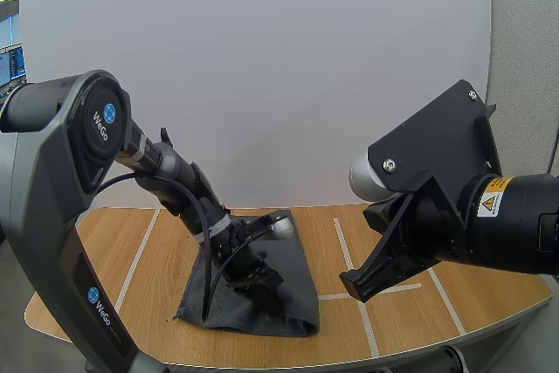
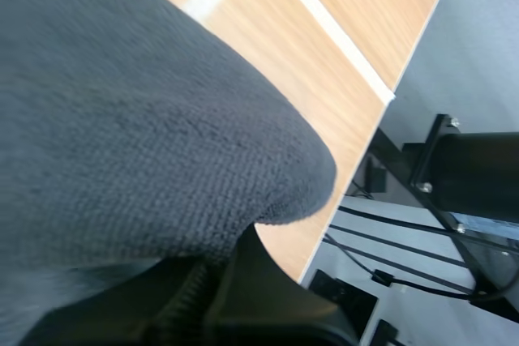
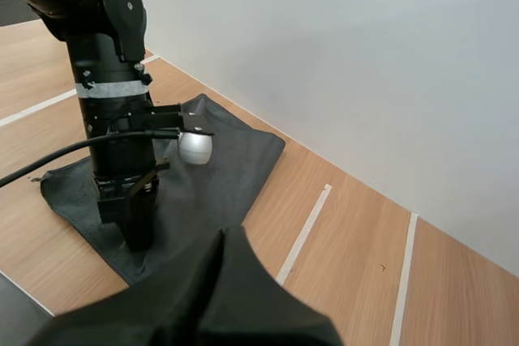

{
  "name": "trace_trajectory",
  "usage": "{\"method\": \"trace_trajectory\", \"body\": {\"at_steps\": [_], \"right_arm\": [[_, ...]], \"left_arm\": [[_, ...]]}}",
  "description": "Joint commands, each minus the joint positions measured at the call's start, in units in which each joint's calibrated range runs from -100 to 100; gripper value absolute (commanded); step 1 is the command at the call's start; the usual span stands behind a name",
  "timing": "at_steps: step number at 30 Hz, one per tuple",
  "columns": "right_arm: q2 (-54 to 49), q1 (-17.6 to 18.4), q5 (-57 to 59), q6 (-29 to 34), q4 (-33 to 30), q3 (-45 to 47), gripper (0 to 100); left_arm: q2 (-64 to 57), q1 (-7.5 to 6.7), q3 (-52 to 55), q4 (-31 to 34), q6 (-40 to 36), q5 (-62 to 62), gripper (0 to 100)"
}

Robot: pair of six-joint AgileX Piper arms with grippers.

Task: Fold the towel

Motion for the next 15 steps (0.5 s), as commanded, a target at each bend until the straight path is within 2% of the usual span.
{"method": "trace_trajectory", "body": {"at_steps": [1, 8, 15], "right_arm": [[-0.4, -0.3, 0.0, 0.2, -1.6, -0.1, 0], [-0.4, -0.3, 0.0, 0.2, -2.0, -0.1, 0], [-0.4, -0.3, 0.0, 0.2, -2.0, -0.1, 0]], "left_arm": [[-3.5, 1.49, -4.7, 4.7, -2.7, 1.9, 0], [-6.5, 4.28, -7.1, 9.5, -3.7, 1.9, 0], [-6.9, 5.93, -7.1, 13.9, -4.2, 1.9, 0]]}}
